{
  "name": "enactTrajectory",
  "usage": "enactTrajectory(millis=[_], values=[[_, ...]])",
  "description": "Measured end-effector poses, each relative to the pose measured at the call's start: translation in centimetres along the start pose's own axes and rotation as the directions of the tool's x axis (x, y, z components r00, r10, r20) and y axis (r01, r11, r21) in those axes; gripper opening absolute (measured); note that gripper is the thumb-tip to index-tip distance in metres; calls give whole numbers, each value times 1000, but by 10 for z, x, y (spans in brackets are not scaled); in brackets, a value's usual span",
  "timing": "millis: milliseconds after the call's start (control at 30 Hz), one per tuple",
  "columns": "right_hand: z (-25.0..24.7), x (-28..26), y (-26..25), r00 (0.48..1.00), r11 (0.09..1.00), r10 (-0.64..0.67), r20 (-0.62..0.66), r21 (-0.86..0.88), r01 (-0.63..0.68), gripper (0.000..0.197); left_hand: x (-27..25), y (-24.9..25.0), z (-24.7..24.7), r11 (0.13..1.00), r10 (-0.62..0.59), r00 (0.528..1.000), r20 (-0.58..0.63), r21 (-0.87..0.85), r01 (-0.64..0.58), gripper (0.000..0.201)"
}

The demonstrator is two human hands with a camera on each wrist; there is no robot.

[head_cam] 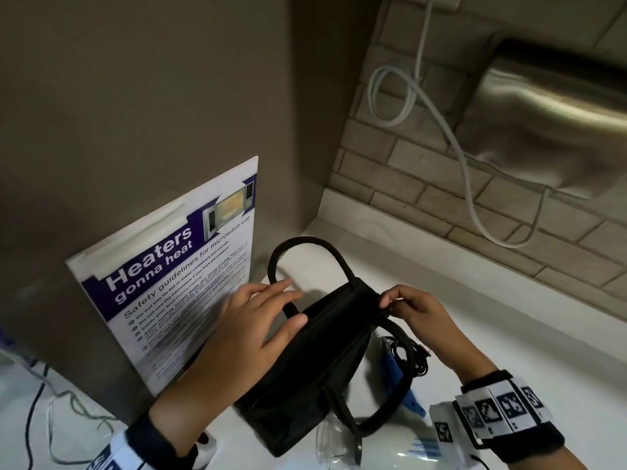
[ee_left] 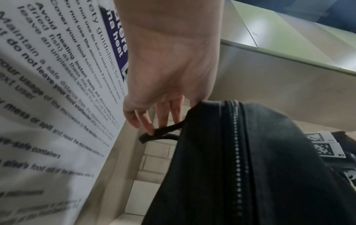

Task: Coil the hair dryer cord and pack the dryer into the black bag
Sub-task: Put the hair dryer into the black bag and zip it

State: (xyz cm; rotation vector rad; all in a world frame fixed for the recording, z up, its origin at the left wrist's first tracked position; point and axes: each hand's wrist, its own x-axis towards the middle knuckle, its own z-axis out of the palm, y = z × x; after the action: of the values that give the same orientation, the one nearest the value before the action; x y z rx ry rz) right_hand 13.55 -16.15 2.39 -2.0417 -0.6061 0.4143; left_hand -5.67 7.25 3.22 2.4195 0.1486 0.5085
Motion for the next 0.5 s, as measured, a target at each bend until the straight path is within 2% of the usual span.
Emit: enactTrajectory(millis=[100, 167, 233, 300, 367, 433, 500], values=[[4, 7, 1, 987, 987, 122, -103, 121, -109, 23, -3, -1, 2, 996, -74, 993, 95, -36, 78, 75], [7, 14, 6, 965, 968, 221, -143, 150, -199, 17, -5, -1, 4, 996, -93, 987, 132, 1, 94, 64], [9, 20, 11, 942, 928, 335, -36, 188, -323, 28, -6, -2, 7, 995, -95, 985, 142, -1, 96, 46], [13, 26, 11, 903, 855, 412, 122, 289, -429, 38, -7, -3, 13, 995, -87, 981, 172, -27, 93, 43], [19, 32, 6, 865, 775, 469, 178, 387, -500, 36, -8, -2, 15, 994, -92, 972, 214, -43, 104, 40], [22, 43, 4, 866, 757, 463, 188, 423, -497, 24, -8, -2, 15, 996, -74, 970, 232, -39, 85, 36], [20, 53, 4, 895, 780, 412, 169, 443, -443, 24, -9, -3, 16, 998, -53, 973, 225, -25, 60, 31]])
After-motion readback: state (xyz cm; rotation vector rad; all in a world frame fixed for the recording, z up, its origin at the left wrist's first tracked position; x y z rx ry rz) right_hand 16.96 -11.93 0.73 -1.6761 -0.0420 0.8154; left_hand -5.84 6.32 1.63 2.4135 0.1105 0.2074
